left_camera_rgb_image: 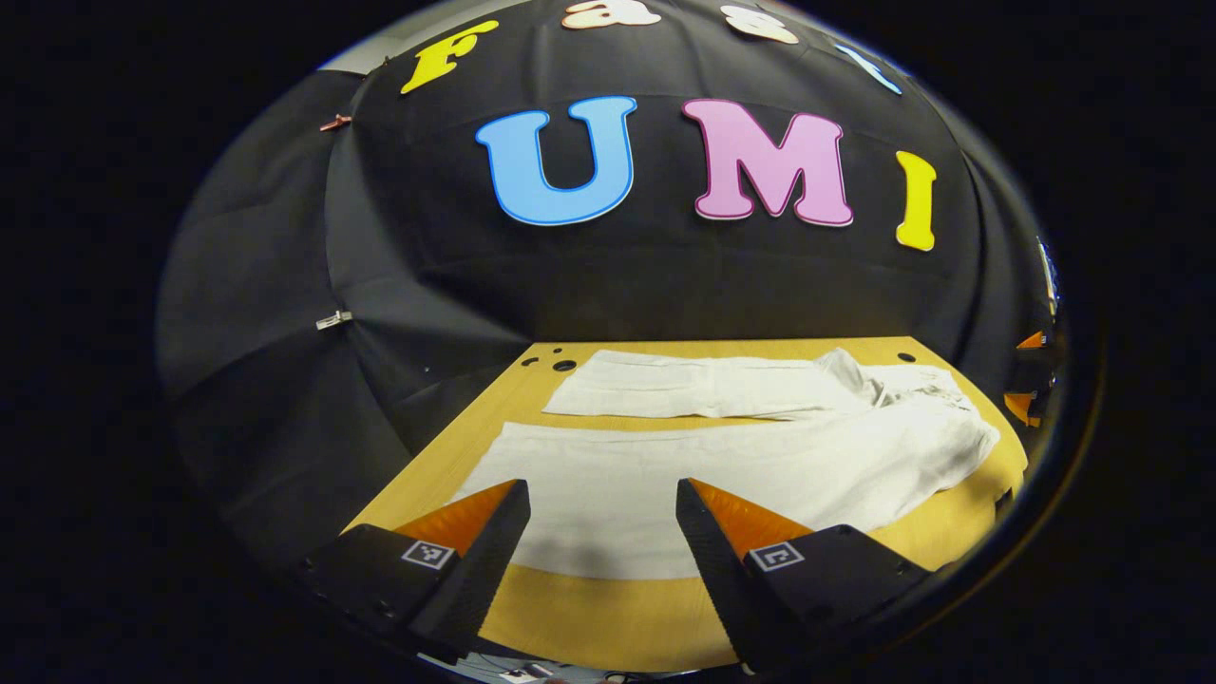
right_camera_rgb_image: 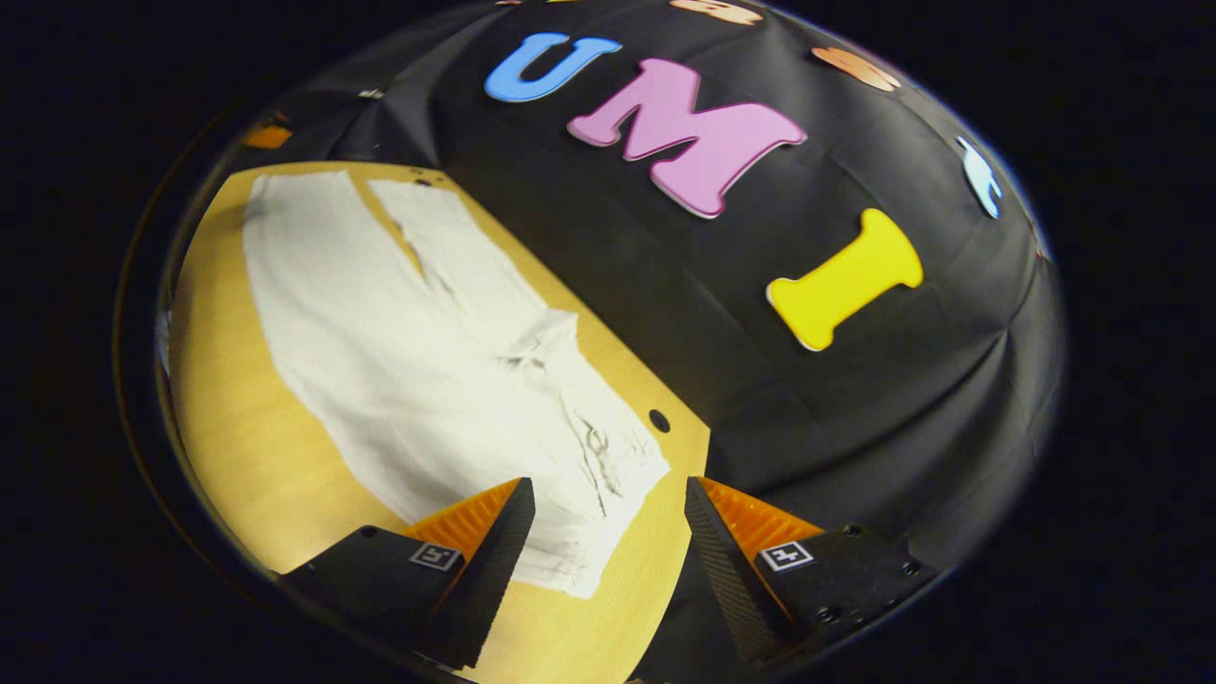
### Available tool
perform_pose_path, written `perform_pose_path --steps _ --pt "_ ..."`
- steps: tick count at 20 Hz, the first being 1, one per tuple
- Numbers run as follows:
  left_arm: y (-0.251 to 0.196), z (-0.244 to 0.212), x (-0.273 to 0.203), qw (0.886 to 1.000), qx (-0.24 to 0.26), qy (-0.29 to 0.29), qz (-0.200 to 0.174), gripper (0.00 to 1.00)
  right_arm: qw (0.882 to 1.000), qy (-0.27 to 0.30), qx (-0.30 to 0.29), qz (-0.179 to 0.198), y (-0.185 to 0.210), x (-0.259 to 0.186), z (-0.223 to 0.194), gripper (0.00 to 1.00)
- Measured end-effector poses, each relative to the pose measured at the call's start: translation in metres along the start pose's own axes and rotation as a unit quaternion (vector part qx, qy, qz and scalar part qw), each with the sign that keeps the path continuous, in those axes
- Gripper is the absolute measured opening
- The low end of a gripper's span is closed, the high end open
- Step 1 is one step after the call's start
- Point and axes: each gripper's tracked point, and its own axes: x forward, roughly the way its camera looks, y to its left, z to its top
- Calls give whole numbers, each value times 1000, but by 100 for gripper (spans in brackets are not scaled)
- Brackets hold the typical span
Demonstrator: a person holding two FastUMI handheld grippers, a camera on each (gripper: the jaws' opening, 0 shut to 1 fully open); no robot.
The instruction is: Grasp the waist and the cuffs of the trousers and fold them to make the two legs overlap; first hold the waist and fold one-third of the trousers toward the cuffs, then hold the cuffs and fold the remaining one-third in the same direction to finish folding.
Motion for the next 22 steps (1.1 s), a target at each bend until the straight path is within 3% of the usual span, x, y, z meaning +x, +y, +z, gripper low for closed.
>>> perform_pose_path --steps 6,9,13,22 --pt "1 -22 -2 999 26 25 17 99 991 67 -83 83 27 15 -73 97" --pt "0 -31 -2 998 45 37 22 99 985 85 -108 103 30 22 -93 98" --pt "-3 -45 3 997 25 66 31 98 979 105 -131 120 31 34 -113 98" --pt "9 -51 1 994 -15 80 66 99 974 102 -184 87 22 63 -112 92"
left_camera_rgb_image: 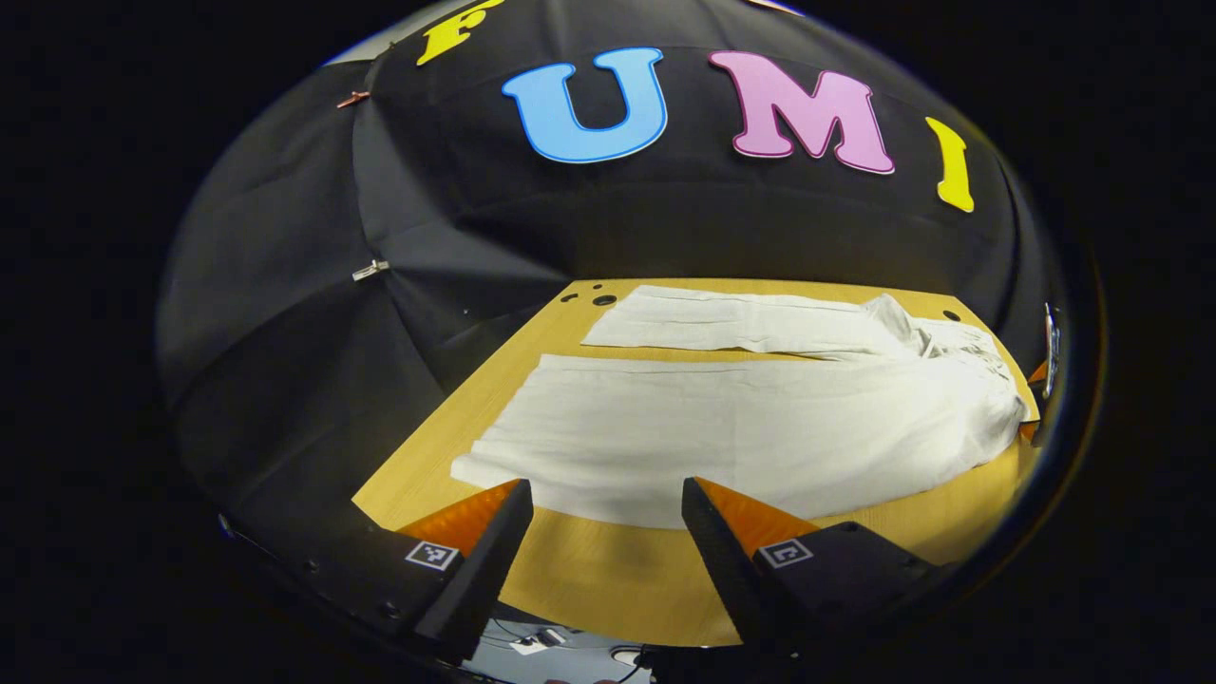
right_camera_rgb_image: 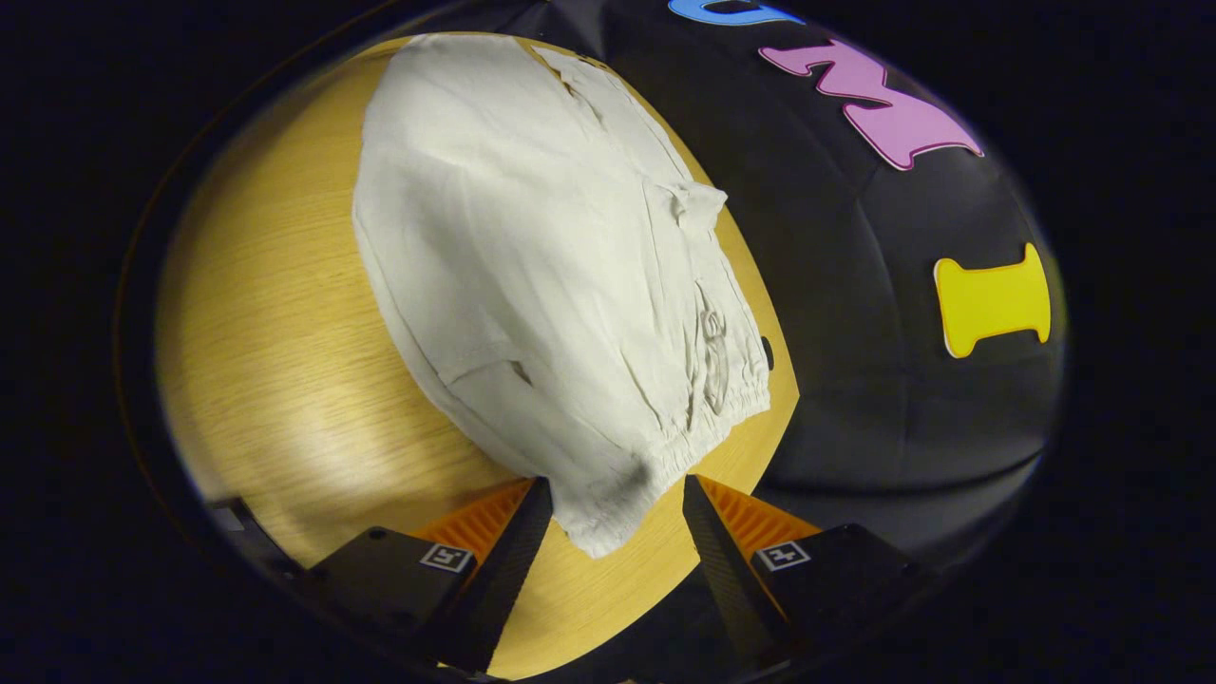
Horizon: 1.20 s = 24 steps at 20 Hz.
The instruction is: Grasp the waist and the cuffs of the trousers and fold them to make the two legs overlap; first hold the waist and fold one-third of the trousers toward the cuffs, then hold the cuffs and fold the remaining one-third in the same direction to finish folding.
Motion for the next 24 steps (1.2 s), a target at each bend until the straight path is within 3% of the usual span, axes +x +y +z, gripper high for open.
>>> perform_pose_path --steps 5,6,7,8,9,10,12,13,15,19,21,24 --pt "4 -12 -2 1000 -2 9 4 99 999 27 -25 -30 -3 13 0 88" --pt "7 -14 -3 1000 -4 12 6 99 998 32 -31 -38 -5 15 -1 82" --pt "10 -17 -4 1000 -9 14 8 99 998 36 -33 -39 -2 15 -1 67" --pt "14 -19 -4 1000 -13 16 11 99 998 42 -30 -27 6 15 -3 66" --pt "19 -22 -4 1000 -15 18 16 99 998 44 -33 -24 8 14 -5 56" --pt "25 -25 -4 999 -17 22 21 98 998 43 -34 -16 11 13 -3 36" --pt "40 -33 -6 999 -15 29 31 99 998 37 -42 -9 15 19 -3 31" --pt "47 -38 -6 999 -12 33 35 98 998 34 -46 -11 13 20 -1 19" --pt "64 -44 -4 998 7 37 42 99 998 44 -42 -4 14 19 -3 14" --pt "102 -55 12 992 112 37 49 99 997 56 11 54 17 19 -1 6" --pt "122 -61 21 980 188 45 56 98 996 55 8 72 17 20 0 5" --pt "142 -69 41 958 279 59 39 98 996 56 -21 63 17 19 1 5"
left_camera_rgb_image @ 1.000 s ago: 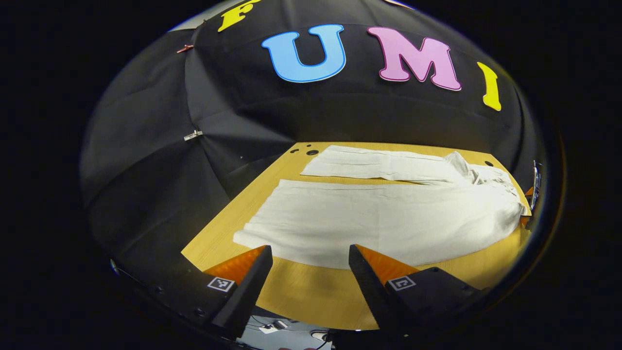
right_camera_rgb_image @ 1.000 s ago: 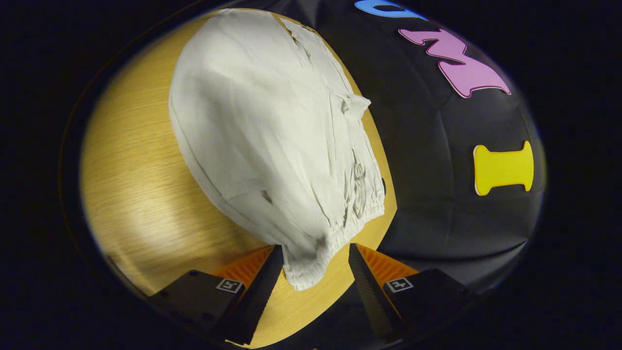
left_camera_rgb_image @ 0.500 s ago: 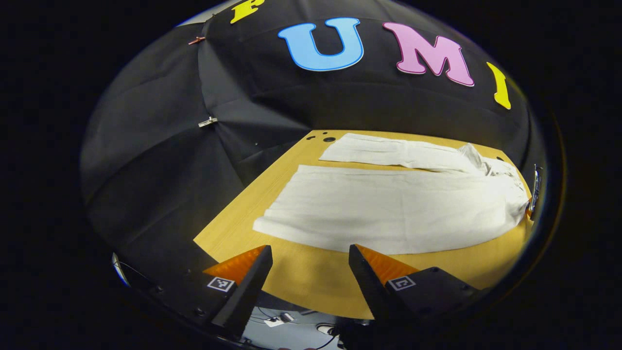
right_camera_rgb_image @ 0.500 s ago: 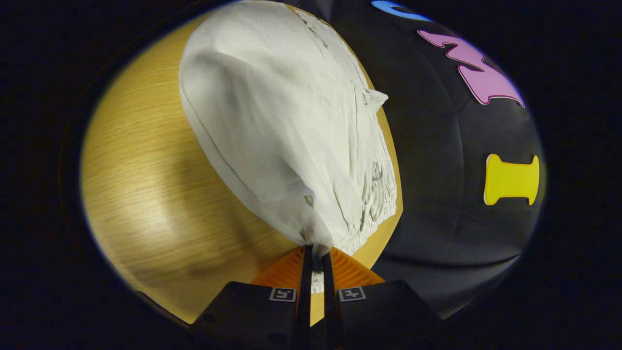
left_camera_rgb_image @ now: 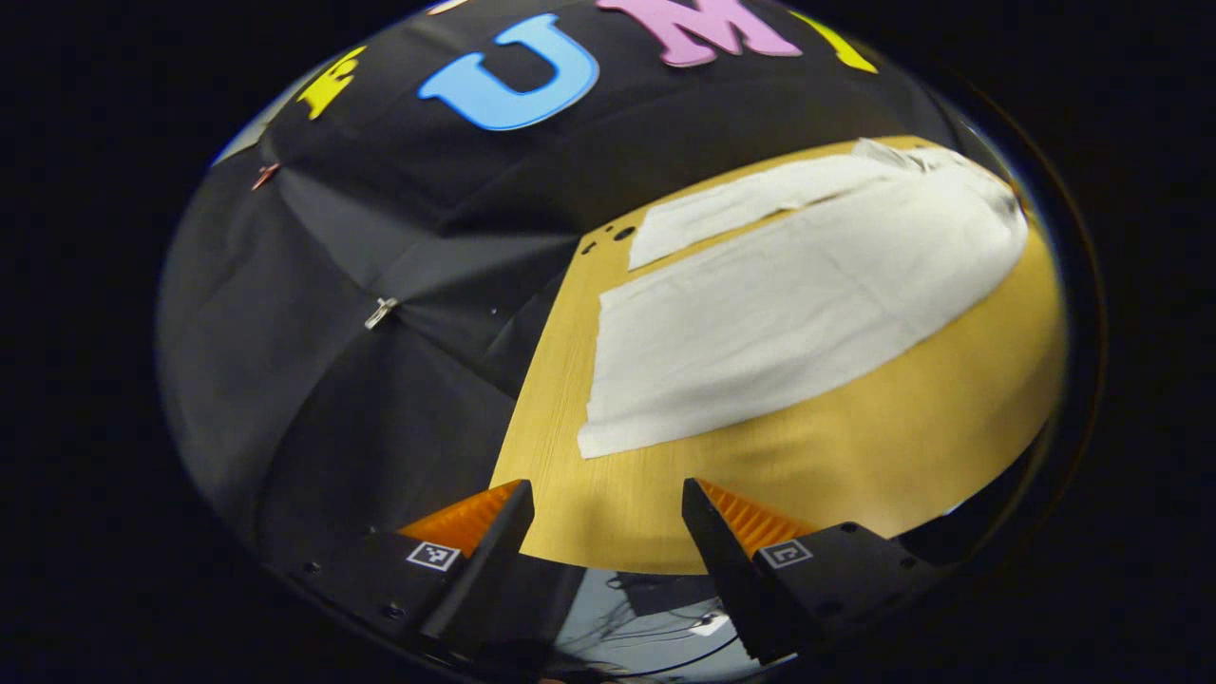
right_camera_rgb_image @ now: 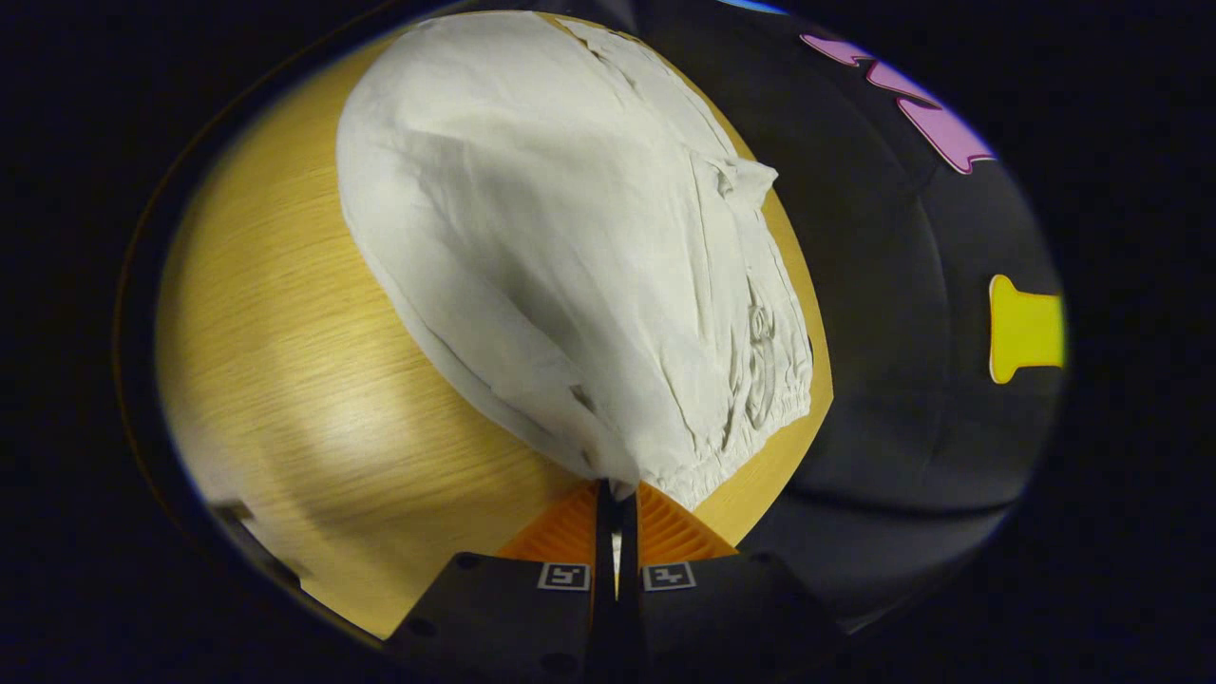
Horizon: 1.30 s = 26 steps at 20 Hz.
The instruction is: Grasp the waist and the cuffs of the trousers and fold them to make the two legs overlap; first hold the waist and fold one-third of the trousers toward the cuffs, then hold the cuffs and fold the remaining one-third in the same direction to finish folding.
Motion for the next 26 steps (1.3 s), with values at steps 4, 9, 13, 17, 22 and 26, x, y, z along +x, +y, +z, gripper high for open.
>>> perform_pose_path --steps 4,9,13,17,22,26 --pt "8 -11 35 992 119 13 -30 98 1000 6 -3 -3 0 1 -1 6" --pt "4 -1 80 967 245 9 -66 97 999 2 -30 -16 0 0 0 5" --pt "-2 17 101 948 307 -9 -87 94 999 3 -28 -22 0 0 -1 5" --pt "-10 31 117 914 393 -30 -99 86 999 -3 -35 -30 0 1 -1 5" --pt "-22 35 130 896 418 -21 -150 58 999 -6 -34 -38 -1 1 -1 5" --pt "-29 33 137 897 413 -8 -158 20 999 -7 -37 -39 -1 1 -1 5"
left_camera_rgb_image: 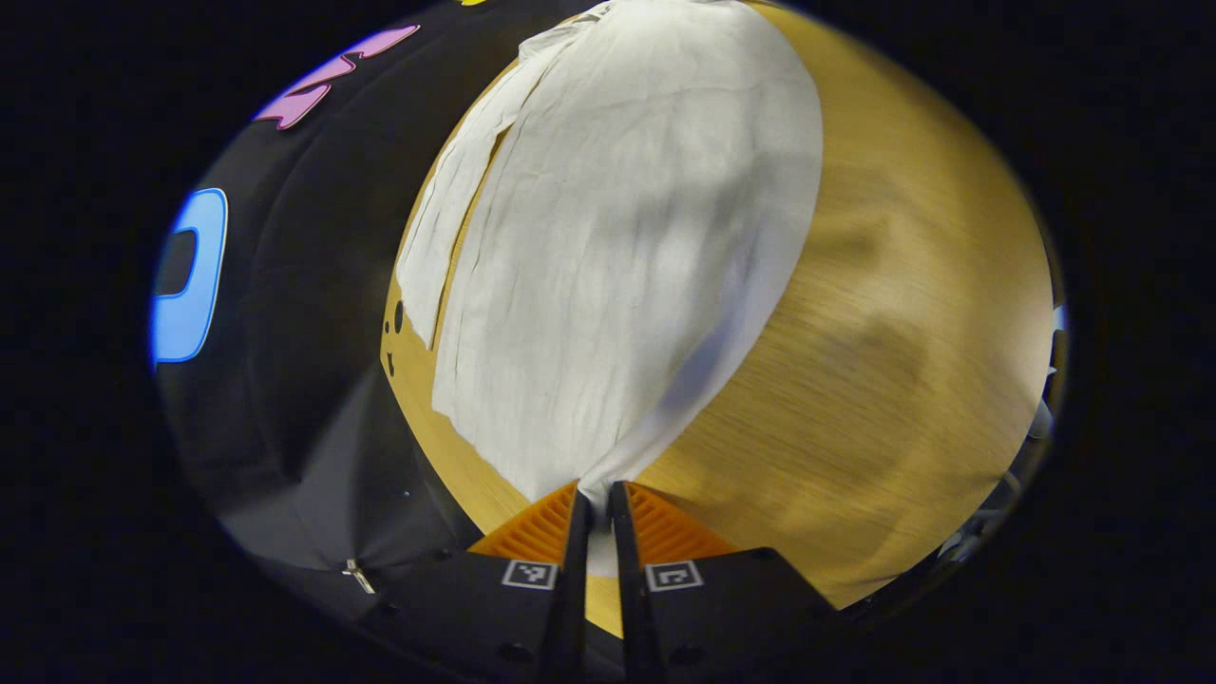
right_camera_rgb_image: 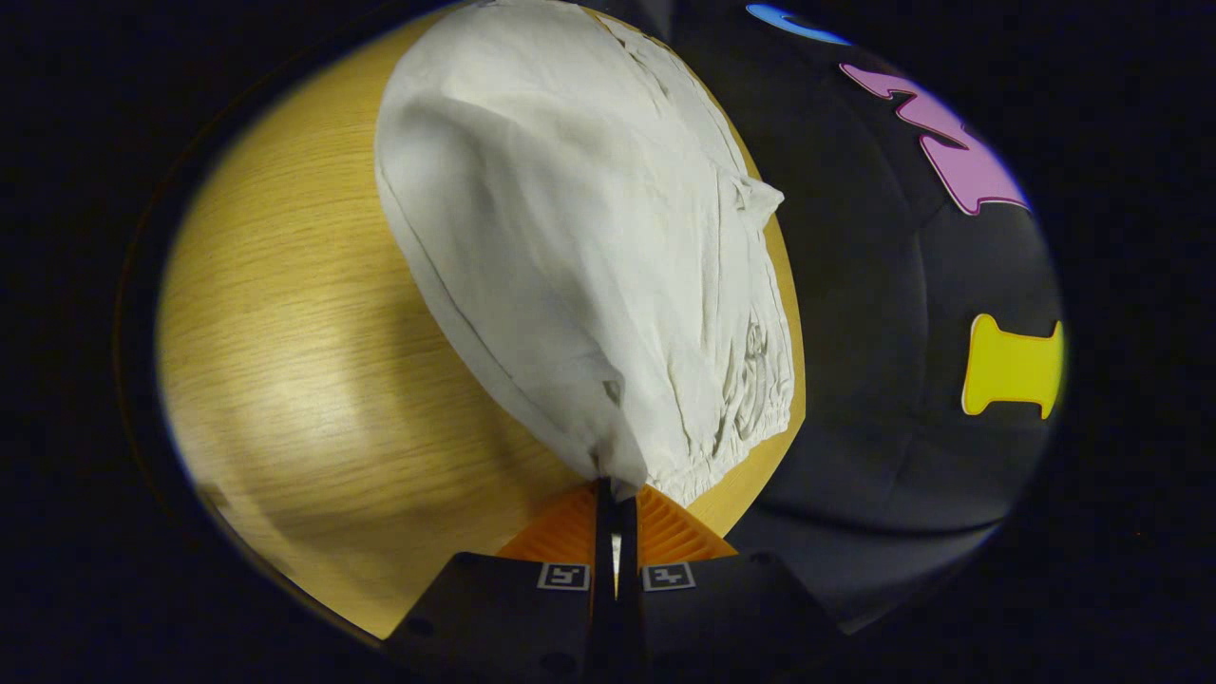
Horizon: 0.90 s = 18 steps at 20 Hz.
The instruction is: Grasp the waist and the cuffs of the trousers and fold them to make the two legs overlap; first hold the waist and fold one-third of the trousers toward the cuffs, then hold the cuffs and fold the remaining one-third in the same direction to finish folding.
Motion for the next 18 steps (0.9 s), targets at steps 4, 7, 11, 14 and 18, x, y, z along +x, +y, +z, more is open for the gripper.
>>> perform_pose_path --steps 4,7,11,14,18 --pt "0 1 -3 1000 -9 7 12 5 1000 0 4 2 -1 1 -1 5" --pt "1 1 -2 1000 -13 16 12 5 1000 4 18 6 -3 2 -3 5" --pt "16 -1 -11 998 -43 25 43 5 999 18 46 -15 -16 -1 -9 5" --pt "46 4 -25 995 -66 15 77 5 996 16 81 -41 -28 -10 -7 5" --pt "93 24 -35 991 -70 -5 117 6 989 10 127 -74 -48 -20 1 5"
